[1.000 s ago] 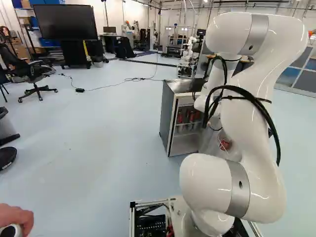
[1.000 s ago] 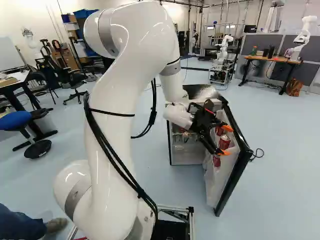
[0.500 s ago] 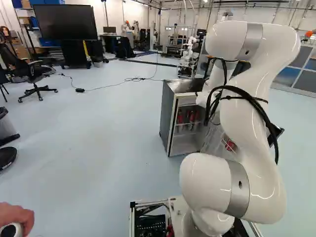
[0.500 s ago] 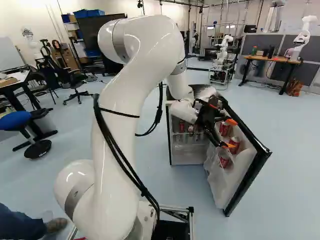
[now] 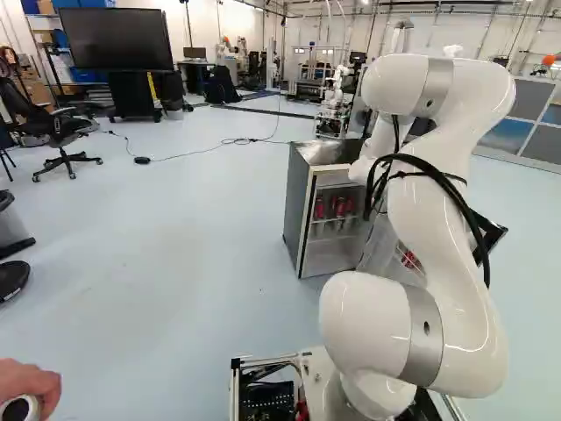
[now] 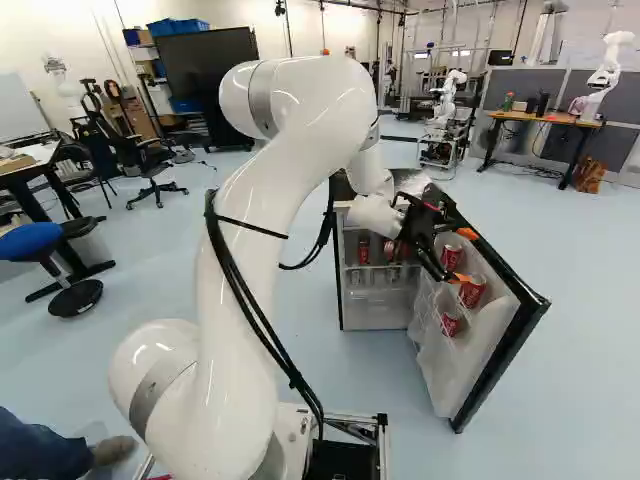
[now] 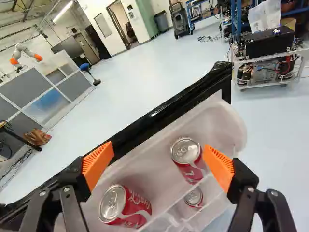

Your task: Grab a drink from the fridge

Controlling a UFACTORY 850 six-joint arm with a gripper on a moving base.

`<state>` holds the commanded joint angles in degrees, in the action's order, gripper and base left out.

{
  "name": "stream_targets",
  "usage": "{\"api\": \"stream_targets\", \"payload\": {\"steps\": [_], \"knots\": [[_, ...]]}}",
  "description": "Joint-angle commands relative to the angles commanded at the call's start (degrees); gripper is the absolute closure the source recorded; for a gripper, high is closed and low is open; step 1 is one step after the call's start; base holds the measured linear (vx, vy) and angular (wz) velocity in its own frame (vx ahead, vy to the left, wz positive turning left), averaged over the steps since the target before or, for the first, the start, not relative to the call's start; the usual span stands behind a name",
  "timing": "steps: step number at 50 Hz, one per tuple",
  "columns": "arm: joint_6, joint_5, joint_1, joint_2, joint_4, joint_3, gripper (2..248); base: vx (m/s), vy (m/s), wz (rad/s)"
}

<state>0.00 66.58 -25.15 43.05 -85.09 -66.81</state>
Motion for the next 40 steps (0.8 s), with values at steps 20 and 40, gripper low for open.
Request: {"api": "stream_targets", "payload": {"steps": [20, 40], "knots": [[0.0, 0.0, -1.9, 4.7, 0.0, -8.2, 3, 0.0, 0.0, 0.0], [0.0, 0.0, -3.6, 8.2, 0.0, -14.2, 3, 0.0, 0.0, 0.0]]}}
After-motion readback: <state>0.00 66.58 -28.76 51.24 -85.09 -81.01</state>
